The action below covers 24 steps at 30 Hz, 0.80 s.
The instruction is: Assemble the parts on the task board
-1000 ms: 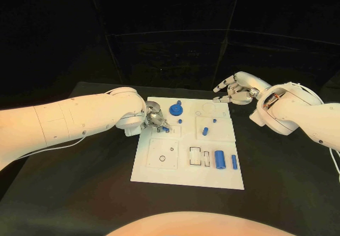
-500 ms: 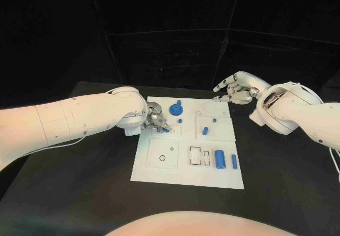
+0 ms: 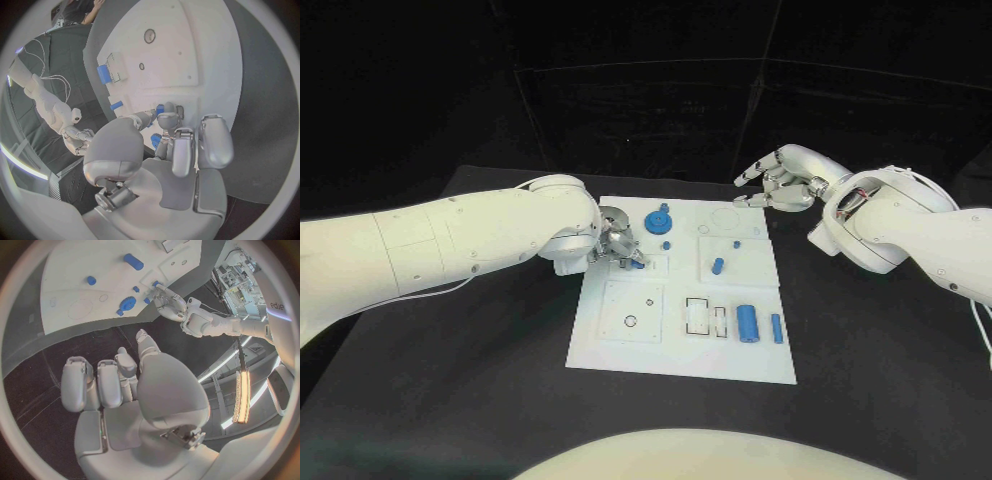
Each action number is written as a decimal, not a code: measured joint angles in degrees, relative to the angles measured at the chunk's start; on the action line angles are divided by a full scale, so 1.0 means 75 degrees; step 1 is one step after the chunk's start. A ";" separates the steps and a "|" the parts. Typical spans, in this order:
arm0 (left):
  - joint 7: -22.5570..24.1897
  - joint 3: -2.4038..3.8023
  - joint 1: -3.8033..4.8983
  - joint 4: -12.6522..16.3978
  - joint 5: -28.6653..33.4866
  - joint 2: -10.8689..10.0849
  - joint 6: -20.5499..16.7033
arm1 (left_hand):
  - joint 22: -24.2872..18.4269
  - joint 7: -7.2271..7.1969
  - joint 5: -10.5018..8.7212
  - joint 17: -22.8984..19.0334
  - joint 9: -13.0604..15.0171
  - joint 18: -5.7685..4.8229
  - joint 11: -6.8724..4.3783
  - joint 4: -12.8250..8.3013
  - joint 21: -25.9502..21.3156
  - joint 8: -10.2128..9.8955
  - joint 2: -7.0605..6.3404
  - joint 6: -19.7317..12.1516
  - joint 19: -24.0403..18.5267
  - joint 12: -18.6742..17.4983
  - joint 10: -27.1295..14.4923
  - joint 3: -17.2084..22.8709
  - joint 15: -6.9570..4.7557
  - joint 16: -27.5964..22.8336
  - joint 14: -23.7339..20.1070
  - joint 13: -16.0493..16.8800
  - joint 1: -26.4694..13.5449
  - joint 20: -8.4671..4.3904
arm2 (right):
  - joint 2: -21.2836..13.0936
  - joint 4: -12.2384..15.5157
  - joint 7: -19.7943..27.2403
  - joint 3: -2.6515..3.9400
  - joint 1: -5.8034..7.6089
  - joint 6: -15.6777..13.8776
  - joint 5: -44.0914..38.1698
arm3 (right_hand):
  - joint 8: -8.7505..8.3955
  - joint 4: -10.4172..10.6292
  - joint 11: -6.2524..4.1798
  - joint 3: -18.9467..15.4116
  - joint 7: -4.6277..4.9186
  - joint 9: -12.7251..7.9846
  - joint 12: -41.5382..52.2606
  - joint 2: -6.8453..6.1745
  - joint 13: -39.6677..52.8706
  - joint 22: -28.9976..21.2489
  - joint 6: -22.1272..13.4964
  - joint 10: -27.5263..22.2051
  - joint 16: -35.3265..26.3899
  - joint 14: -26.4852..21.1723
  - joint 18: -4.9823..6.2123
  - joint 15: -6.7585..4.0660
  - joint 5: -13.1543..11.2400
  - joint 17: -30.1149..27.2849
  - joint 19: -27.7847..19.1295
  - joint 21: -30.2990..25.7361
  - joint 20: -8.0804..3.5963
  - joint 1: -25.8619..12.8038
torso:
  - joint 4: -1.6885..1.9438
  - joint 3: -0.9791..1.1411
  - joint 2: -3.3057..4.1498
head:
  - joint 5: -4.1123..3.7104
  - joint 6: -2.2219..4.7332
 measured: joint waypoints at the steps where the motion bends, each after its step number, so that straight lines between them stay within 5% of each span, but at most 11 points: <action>1: -0.0006 0.0000 0.0001 -0.0004 -0.0005 0.0009 0.0003 | 0.0010 -0.0001 0.0009 0.0000 0.0003 0.0000 0.0011 -0.0003 0.0017 0.0003 0.0020 0.0002 0.0000 0.0000 0.0011 0.0003 0.0000 0.0000 0.0000 0.0000 -0.0028 0.0000 | 0.0003 0.0000 0.0000 0.0000 0.0000 0.0000 0.0000 | 0.0000 0.0000 0.0000 0.0000 0.0000 0.0000 0.0000 0.0000 0.0000 0.0000 0.0000 0.0000 0.0000 0.0000 0.0000 0.0000 0.0000 0.0000 0.0000 0.0000 0.0000 0.0000 | 0.0000 0.0000 0.0000 | 0.0000 0.0000; 13: -0.0023 -0.0010 0.0024 -0.0111 -0.0014 0.0103 0.0153 | 0.0058 -0.0137 0.0102 0.0000 -0.0012 -0.0001 -0.0103 -0.0501 0.0017 0.0053 -0.0205 0.0303 0.0030 0.0115 0.0179 0.0472 -0.0032 0.0031 0.0027 0.0152 -0.0635 -0.0030 | 0.0035 -0.0012 -0.0014 0.0000 0.0000 0.0017 0.0003 | 0.0000 0.0019 0.0000 -0.0019 0.0000 0.0000 0.0000 0.0000 -0.0012 0.0000 0.0000 0.0000 0.0000 0.0000 0.0000 0.0000 0.0000 0.0000 0.0000 0.0000 0.0000 0.0000 | -0.0005 0.0004 0.0003 | -0.0010 -0.0018; 15: -0.0025 -0.0011 0.0032 -0.0138 -0.0014 0.0120 0.0186 | 0.0065 -0.0140 0.0102 0.0000 -0.0030 -0.0120 -0.0104 -0.0639 0.0017 0.0054 -0.0200 0.0356 0.0030 0.0115 0.0180 0.0571 -0.0058 0.0031 0.0002 0.0173 -0.0724 -0.0030 | 0.0040 -0.0012 -0.0018 0.0000 0.0000 0.0026 0.0003 | 0.0000 0.0019 0.0000 -0.0019 0.0000 0.0000 0.0000 0.0000 -0.0011 0.0000 0.0000 0.0000 0.0000 0.0000 -0.0001 0.0000 0.0000 0.0000 0.0000 0.0000 0.0000 0.0000 | -0.0005 0.0004 0.0003 | -0.0017 -0.0019; 24: -0.0047 -0.0011 0.0058 -0.0227 -0.0018 0.0202 0.0316 | 0.0098 -0.0183 0.0103 0.0000 -0.0090 -0.0121 -0.0114 -0.0499 0.0017 0.0010 -0.0068 0.0476 0.0030 0.0176 0.0226 0.0345 -0.0057 0.0060 0.0002 0.0251 -0.0955 -0.0030 | 0.0065 -0.0019 -0.0045 0.0000 0.0000 0.0074 0.0005 | 0.0027 0.0019 0.0000 -0.0019 0.0000 0.0000 0.0000 0.0000 -0.0011 -0.0008 0.0000 0.0001 0.0000 -0.0029 0.0000 -0.0028 0.0044 0.0000 0.0000 0.0000 0.0000 0.0000 | -0.0004 0.0004 0.0004 | -0.0030 -0.0037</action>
